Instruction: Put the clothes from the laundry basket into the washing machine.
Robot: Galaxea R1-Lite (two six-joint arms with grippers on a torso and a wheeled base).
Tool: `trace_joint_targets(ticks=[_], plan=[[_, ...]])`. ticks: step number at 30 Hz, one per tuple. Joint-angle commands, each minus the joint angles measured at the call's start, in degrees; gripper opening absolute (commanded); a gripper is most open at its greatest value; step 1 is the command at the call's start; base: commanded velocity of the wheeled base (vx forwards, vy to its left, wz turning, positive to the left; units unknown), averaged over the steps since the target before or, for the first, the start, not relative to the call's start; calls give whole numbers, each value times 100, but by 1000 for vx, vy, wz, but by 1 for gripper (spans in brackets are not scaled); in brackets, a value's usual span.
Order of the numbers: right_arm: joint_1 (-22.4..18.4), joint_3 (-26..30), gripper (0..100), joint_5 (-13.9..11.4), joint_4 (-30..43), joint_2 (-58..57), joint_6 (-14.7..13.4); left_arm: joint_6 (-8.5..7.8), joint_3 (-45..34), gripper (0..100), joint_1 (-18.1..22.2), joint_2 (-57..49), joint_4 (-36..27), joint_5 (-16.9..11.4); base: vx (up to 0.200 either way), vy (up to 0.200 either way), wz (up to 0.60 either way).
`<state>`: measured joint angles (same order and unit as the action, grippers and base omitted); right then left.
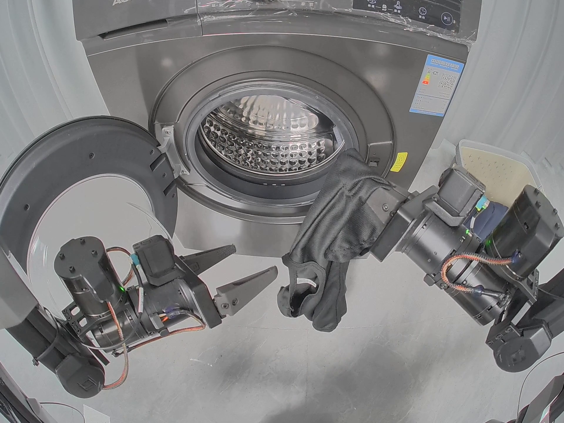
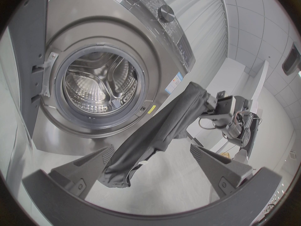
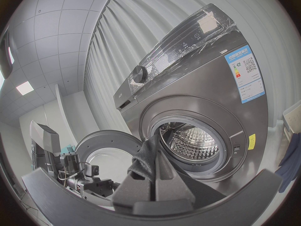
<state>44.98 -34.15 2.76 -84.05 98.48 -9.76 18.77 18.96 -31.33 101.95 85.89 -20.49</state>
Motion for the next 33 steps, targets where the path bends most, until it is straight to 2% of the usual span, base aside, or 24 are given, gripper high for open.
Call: trace_joint_targets(ticks=[1,4,6,10,15,22,30,33], plan=[[2,-13,0,-3,-6,-48,1,-58,-252,100,13,343,138,-7,0,0,0],[2,-40,0,6,-6,-57,1,-128,-358,100,13,475,252,-7,0,0,0],[2,-110,0,6,3,-57,1,-251,-454,100,4,589,261,-16,0,0,0],[2,-180,0,6,3,-57,1,-330,-498,100,4,756,261,-34,0,0,0],[2,-198,0,6,3,-57,1,-339,-525,100,4,932,261,-43,0,0,0],[10,-233,0,6,3,-48,1,-577,-498,100,-31,1389,270,-104,0,0,0],[19,-224,0,6,21,-65,1,-594,-287,100,-101,1820,279,-113,0,0,0],[54,-224,0,6,21,-57,-8,-603,-173,100,-277,2092,279,-104,0,0,0]])
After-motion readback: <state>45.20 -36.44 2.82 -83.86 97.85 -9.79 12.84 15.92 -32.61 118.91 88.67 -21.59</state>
